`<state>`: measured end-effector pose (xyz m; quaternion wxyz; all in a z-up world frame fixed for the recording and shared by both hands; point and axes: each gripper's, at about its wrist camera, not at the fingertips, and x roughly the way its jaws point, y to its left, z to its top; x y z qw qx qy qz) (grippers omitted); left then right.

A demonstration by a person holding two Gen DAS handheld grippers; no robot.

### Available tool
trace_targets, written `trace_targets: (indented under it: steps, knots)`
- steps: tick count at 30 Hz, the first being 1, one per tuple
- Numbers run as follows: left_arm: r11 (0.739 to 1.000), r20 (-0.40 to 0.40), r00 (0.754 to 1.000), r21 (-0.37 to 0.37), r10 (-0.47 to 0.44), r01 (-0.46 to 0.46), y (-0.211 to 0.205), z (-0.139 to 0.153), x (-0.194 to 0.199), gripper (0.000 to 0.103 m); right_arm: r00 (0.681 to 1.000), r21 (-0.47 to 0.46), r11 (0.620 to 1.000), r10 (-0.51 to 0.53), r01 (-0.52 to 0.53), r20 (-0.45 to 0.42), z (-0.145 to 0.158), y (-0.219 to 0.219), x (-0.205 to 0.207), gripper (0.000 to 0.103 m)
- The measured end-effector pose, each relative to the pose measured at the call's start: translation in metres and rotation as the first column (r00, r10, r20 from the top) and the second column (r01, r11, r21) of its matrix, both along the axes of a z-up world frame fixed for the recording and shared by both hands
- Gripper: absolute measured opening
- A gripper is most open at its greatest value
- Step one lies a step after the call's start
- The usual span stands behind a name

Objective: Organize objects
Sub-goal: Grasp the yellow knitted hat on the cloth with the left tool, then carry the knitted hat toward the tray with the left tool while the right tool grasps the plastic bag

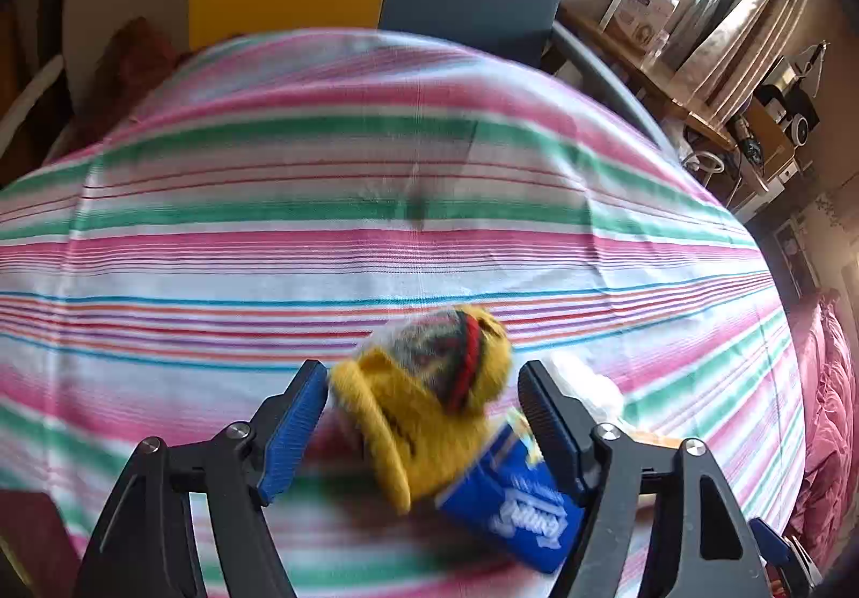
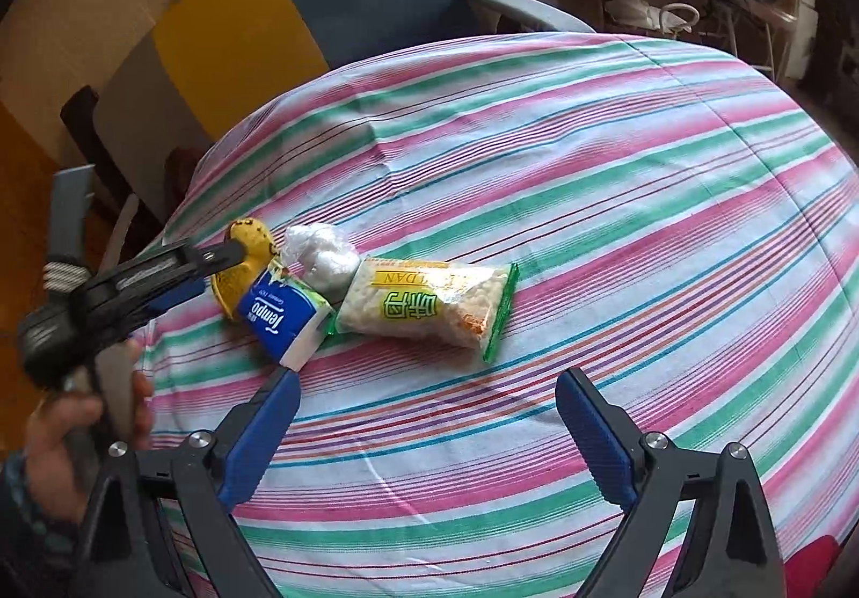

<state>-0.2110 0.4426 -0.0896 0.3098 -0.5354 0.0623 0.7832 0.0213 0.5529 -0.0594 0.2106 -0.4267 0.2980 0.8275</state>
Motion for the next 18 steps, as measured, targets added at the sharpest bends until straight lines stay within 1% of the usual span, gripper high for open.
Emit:
trace_targets:
  steps: [1,2,3,4,6,7,10,12,15,18]
  knots:
    - [1.0,0.023,1.0,0.002,0.001,-0.001,0.0,-0.005,-0.003,0.057,1.0,-0.003,1.0,-0.005,0.005,0.002,-0.001,0.002,0.0,0.097]
    - [0.999,0.03,1.0,0.034,0.007,-0.008,-0.005,-0.007,-0.003,0.056,1.0,-0.004,1.0,-0.01,0.01,0.0,-0.002,0.003,0.001,0.097]
    - [0.999,0.027,1.0,0.046,0.009,-0.01,-0.009,-0.006,-0.002,0.051,1.0,-0.001,1.0,-0.018,0.018,-0.003,-0.002,0.005,0.002,0.097]
    - [0.998,0.035,0.999,0.056,0.008,-0.01,-0.015,-0.006,0.0,0.049,0.999,0.003,1.0,-0.031,0.031,-0.009,-0.001,0.008,0.004,0.096]
    - [0.997,0.036,0.999,0.074,0.017,-0.02,-0.029,-0.002,0.008,0.048,0.997,-0.002,0.998,-0.065,0.065,-0.03,0.0,0.014,0.009,0.093]
    - [0.997,0.033,0.999,0.078,0.021,-0.024,-0.035,0.0,0.012,0.048,0.994,-0.012,0.995,-0.101,0.101,-0.048,0.001,0.021,0.014,0.093]
    - [0.996,0.031,0.999,0.082,0.023,-0.025,-0.057,0.006,0.03,0.048,0.981,-0.041,0.983,-0.18,0.178,-0.073,0.002,0.037,0.026,0.093]
    - [0.996,0.026,0.999,0.084,0.02,-0.022,-0.073,0.011,0.046,0.048,0.973,-0.071,0.974,-0.219,0.215,-0.07,-0.001,0.046,0.032,0.093]
    - [0.996,0.002,1.0,0.087,-0.003,0.003,-0.094,0.024,0.071,0.048,0.97,-0.096,0.968,-0.237,0.231,-0.054,-0.007,0.051,0.032,0.093]
    - [0.994,0.008,0.999,0.096,-0.048,0.047,-0.111,0.031,0.101,0.048,0.977,-0.084,0.975,-0.211,0.208,-0.035,-0.01,0.047,0.026,0.092]
